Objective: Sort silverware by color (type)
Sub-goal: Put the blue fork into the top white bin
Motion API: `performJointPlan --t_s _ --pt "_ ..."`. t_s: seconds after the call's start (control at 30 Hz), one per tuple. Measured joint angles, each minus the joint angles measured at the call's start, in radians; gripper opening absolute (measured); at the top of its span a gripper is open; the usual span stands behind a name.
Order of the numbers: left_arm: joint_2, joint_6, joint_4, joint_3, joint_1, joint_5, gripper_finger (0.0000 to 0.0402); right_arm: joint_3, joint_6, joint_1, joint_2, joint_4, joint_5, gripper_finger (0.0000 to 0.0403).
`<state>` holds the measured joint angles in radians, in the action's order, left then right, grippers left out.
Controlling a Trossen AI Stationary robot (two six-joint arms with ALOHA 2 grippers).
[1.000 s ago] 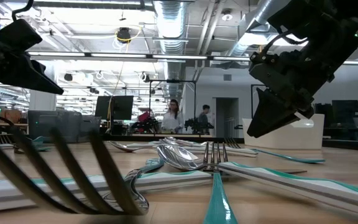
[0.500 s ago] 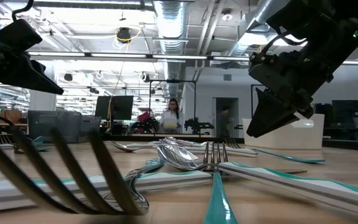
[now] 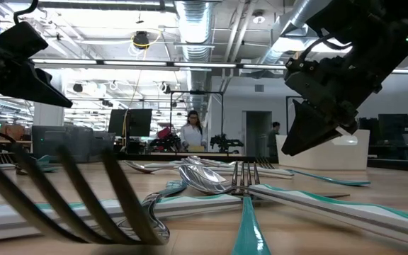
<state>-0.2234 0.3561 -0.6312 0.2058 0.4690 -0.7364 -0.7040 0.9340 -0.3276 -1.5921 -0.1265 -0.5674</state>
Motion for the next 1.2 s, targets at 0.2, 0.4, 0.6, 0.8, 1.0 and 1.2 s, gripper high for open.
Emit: performJointPlan --t_s 0.2,0.4,0.6,0.8,1.0,1.2 --pt "0.0 0.0 0.0 0.0 0.0 0.0 0.0155 0.0 0.0 -0.006 0.0 0.0 -0.008 0.0122" --pt "0.0 0.0 0.0 0.0 0.0 0.0 0.0155 0.0 0.006 -0.004 0.0 0.0 -0.008 0.0122" --pt "0.0 0.0 0.0 0.0 0.0 0.0 0.0155 0.0 0.015 -0.007 0.0 0.0 -0.009 0.0122" --pt "0.0 0.0 0.0 0.0 0.0 0.0 0.0155 0.0 0.011 -0.006 0.0 0.0 -0.009 0.0122" --pt "0.0 0.0 0.0 0.0 0.0 0.0 0.0155 0.0 0.01 -0.006 0.0 0.0 -0.01 0.0122" --pt "0.0 0.0 0.0 0.0 0.0 0.0 0.0155 0.0 0.007 -0.006 0.0 0.0 -0.01 0.0122"
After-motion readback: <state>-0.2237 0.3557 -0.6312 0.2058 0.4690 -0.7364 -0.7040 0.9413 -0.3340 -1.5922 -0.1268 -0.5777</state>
